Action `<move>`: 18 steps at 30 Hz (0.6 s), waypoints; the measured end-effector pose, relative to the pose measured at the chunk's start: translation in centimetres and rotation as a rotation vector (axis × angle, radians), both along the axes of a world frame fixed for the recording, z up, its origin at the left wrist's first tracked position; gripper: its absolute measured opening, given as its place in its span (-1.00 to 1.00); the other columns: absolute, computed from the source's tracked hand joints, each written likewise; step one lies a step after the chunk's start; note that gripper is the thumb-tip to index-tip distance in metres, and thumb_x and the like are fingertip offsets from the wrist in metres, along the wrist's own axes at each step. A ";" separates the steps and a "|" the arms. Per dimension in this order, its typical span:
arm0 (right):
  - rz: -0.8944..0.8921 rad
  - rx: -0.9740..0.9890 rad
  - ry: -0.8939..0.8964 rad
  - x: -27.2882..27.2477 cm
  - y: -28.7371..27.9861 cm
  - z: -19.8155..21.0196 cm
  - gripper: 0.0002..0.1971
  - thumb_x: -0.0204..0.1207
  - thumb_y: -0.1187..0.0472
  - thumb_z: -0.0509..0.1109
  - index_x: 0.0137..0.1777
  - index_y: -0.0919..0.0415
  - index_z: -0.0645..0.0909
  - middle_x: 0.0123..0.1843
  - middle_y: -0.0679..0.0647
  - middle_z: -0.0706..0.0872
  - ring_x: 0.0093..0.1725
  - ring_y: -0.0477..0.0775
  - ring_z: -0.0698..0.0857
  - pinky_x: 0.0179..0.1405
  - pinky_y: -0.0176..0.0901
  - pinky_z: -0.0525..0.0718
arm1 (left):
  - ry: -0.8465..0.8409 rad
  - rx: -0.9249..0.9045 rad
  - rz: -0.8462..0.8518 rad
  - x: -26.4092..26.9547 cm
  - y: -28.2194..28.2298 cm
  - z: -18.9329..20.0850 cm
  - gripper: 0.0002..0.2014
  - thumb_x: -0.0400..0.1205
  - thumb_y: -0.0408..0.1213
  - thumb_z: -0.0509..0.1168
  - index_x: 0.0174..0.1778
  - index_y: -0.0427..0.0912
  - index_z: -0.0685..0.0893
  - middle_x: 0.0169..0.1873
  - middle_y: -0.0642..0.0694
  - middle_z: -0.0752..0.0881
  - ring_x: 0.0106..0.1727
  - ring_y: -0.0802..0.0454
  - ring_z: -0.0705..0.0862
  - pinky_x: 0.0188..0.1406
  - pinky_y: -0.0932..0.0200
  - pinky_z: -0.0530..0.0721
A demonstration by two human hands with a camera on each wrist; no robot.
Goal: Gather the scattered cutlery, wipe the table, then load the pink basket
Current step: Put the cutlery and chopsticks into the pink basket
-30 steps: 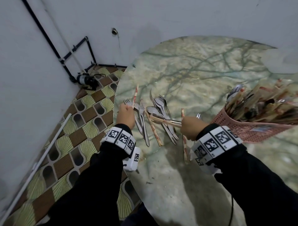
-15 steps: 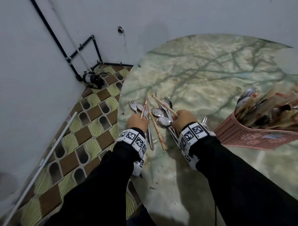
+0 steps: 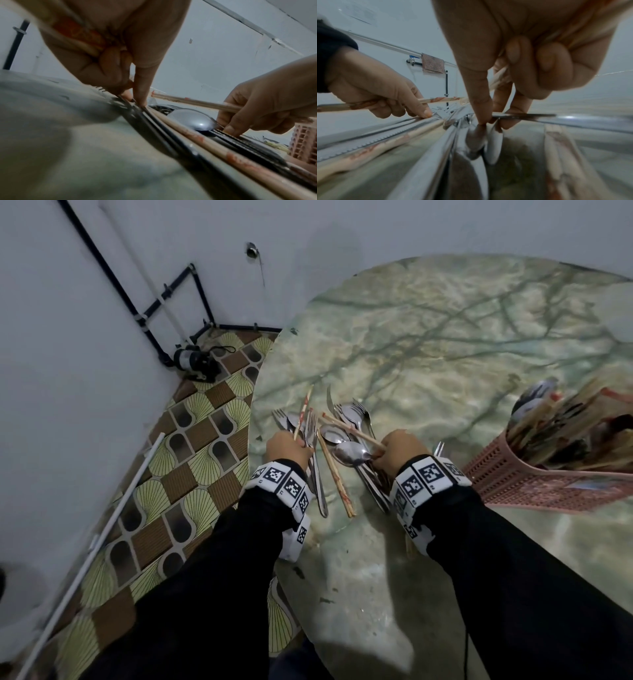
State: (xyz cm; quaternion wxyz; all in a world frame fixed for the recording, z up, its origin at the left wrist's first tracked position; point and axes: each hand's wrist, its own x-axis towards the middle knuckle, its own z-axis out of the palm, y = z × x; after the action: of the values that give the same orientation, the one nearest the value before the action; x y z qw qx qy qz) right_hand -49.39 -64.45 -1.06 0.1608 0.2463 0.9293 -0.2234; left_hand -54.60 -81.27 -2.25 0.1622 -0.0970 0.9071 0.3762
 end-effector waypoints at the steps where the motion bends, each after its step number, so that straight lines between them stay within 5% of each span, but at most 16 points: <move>1: -0.003 -0.007 0.002 0.2 0.0 0.0 -0.82 0.50 0.19 0.43 0.01 0.30 0.68 -0.16 0.15 0.69 -0.14 0.14 0.66 -0.15 -0.15 0.59 | -0.009 -0.005 0.001 -0.1 0.0 0.1 -0.87 0.52 -0.34 0.42 -0.09 -0.31 0.67 -0.04 -0.24 0.74 0.02 -0.20 0.69 0.00 0.10 0.58; 7: -0.031 -0.036 0.021 1.2 0.1 0.1 -0.84 0.49 0.24 0.43 0.03 0.27 0.69 -0.12 0.12 0.70 -0.13 0.10 0.65 -0.14 -0.19 0.55 | -0.073 -0.028 -0.068 -0.2 0.1 0.7 -0.78 0.55 -0.37 0.36 0.04 -0.45 0.66 -0.02 -0.32 0.73 0.02 -0.24 0.71 0.05 -0.03 0.70; 12: -0.012 -0.015 0.015 2.1 0.5 0.7 -0.85 0.46 0.15 0.46 -0.05 0.21 0.72 -0.15 0.11 0.73 -0.17 0.08 0.66 -0.20 -0.21 0.52 | -0.089 -0.011 -0.109 0.4 -0.3 1.2 -0.75 0.58 -0.33 0.33 0.05 -0.47 0.62 -0.03 -0.35 0.71 -0.21 -0.15 0.61 -0.15 0.07 0.63; 15: 0.033 0.040 -0.002 2.8 0.6 1.3 -0.82 0.49 0.04 0.44 -0.08 0.14 0.72 -0.24 0.04 0.69 -0.20 0.05 0.66 -0.22 -0.22 0.53 | -0.095 0.042 -0.108 0.6 -0.7 1.6 -0.79 0.62 -0.37 0.27 0.05 -0.47 0.65 -0.24 -0.23 0.70 -0.37 -0.02 0.60 -0.39 0.22 0.56; 18: 0.052 0.080 0.036 3.1 0.3 2.1 -0.80 0.55 0.02 0.37 -0.03 0.11 0.73 -0.20 0.04 0.73 -0.14 0.08 0.69 -0.11 -0.19 0.60 | -0.089 0.092 -0.090 0.7 -1.3 1.9 -0.82 0.65 -0.40 0.23 0.05 -0.42 0.66 -0.27 -0.15 0.73 -0.32 0.00 0.67 -0.44 0.27 0.51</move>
State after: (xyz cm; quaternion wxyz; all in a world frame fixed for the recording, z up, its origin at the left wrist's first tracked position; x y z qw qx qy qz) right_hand -46.26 -64.14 1.09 0.1401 0.2242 0.9463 -0.1862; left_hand -53.95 -82.55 -0.40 0.2233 -0.0653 0.8841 0.4053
